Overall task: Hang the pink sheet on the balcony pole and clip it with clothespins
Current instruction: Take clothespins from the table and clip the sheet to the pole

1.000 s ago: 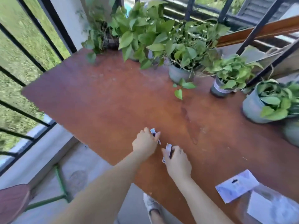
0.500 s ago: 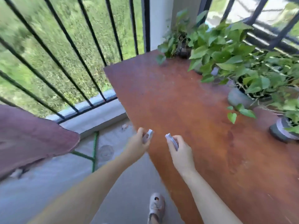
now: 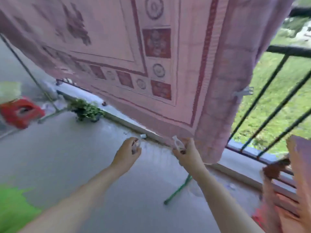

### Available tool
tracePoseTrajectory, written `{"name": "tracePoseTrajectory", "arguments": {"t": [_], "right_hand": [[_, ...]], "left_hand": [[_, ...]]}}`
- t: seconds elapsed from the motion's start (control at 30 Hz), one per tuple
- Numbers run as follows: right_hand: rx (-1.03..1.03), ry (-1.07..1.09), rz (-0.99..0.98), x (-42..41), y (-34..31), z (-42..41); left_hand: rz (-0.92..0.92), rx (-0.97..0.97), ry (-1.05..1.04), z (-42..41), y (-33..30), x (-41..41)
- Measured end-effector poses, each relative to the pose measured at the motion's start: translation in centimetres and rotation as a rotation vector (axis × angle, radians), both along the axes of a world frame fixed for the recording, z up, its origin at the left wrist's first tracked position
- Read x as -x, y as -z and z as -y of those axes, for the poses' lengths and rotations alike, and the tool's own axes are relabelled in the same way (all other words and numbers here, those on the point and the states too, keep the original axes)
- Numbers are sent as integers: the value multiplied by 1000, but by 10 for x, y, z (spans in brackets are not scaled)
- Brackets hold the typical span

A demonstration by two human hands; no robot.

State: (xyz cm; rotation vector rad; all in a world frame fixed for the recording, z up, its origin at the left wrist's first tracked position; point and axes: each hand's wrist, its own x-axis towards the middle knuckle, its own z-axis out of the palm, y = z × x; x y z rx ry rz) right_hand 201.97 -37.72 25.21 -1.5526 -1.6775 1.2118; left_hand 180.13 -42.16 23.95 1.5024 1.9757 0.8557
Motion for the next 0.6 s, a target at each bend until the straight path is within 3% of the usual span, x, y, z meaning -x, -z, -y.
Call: {"name": "tracePoseTrajectory", "arguments": {"t": [0.23, 0.6], "right_hand": [[-54, -327, -122, 225, -45, -11], [37, -669, -246, 513, -51, -94]], "left_hand": [[-24, -126, -395, 41, -39, 209], [91, -217, -680, 13, -58, 436]]}}
